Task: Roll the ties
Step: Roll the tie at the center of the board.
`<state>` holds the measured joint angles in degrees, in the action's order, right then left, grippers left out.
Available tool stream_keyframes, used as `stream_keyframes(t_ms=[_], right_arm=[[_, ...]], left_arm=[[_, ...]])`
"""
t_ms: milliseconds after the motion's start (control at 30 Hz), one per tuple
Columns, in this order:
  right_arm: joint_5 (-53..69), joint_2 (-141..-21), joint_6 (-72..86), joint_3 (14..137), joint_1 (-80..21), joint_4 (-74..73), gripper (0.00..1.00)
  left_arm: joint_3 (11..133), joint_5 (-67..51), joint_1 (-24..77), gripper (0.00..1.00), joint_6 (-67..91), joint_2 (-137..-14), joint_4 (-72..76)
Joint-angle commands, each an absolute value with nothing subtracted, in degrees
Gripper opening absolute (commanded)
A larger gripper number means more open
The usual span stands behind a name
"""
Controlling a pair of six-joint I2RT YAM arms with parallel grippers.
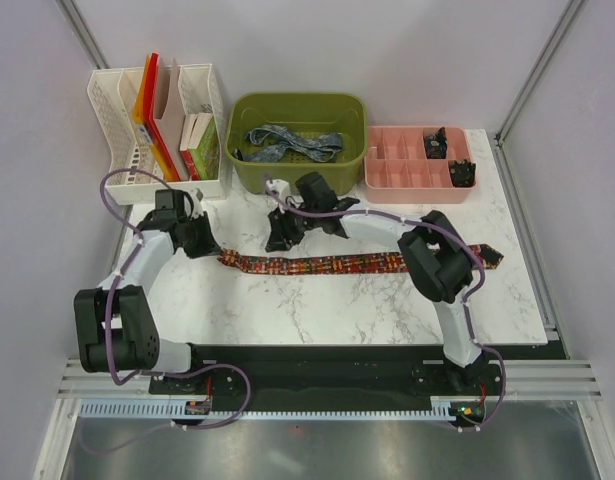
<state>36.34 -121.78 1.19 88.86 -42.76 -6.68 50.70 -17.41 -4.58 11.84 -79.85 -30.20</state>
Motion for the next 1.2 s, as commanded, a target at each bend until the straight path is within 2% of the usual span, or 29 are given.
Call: stream_keyframes(t_ms=[0, 233, 533, 967, 1167], right_arm=[[42.01, -118.3, 25.17, 81.15, -39.03, 5.78, 0.44], [44.21, -116.28, 48.31, 70.76, -35.77, 23.79, 0.48], [45.53, -116.98, 57.82, 67.68, -35.07, 31.28, 0.49], [45.09, -117.86, 54.59, 67.75, -35.33, 25.24, 0.54], [43.86, -119.7, 52.91, 69.26, -35.86, 21.89, 0.49]], left_arm=[[53.26, -10.91, -0.7, 0.02, 15.55, -78.31, -30.15], [54.05, -11.16, 7.37, 0.02, 19.42, -81.64, -29.45], [53.61, -15.38, 13.0, 0.04, 26.27, -87.0, -25.4], [54.41, -21.18, 13.97, 0.06, 36.56, -92.72, -18.99], [52.82, -22.76, 13.8, 0.09, 39.46, -92.11, -16.0]])
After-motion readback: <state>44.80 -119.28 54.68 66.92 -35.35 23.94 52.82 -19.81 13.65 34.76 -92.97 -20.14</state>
